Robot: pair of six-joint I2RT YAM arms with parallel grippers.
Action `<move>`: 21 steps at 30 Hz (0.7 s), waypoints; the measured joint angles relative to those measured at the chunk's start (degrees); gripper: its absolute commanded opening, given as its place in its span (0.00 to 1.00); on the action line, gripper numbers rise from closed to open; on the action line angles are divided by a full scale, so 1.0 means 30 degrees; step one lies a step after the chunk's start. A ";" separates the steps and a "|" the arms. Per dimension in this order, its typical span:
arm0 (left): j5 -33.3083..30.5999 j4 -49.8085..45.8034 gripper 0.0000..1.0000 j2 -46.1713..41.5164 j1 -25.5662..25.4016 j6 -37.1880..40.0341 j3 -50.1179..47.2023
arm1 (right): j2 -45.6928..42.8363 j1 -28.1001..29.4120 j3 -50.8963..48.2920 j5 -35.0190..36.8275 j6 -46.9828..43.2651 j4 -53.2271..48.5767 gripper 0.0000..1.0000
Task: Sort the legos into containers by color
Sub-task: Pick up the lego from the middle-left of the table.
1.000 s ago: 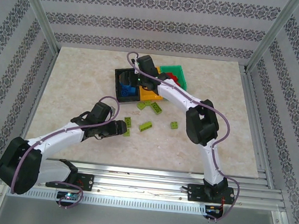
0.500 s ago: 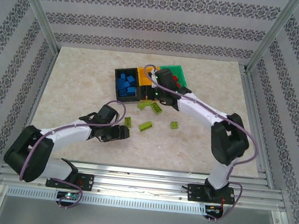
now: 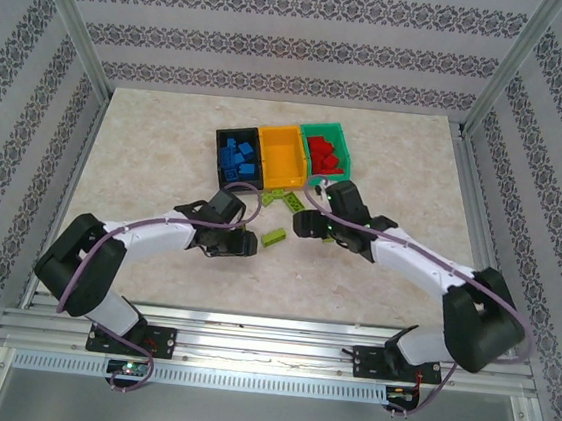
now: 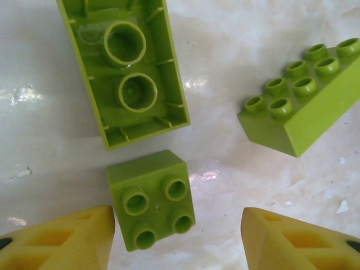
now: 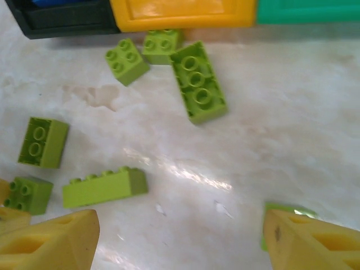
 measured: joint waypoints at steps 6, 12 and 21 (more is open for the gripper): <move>-0.0590 -0.0707 0.54 0.0947 -0.0262 0.0284 0.0605 | -0.3636 -0.1537 -0.2594 0.0379 0.0102 -0.0051 0.77; -0.1647 -0.2135 0.38 0.1872 -0.0750 0.0816 0.1843 | -0.6149 -0.3344 -0.4685 0.0313 0.0393 -0.0328 0.77; -0.2244 -0.2674 0.34 0.2106 -0.1610 0.1173 0.3351 | -0.6885 -0.4838 -0.6732 -0.0357 0.0525 -0.0393 0.77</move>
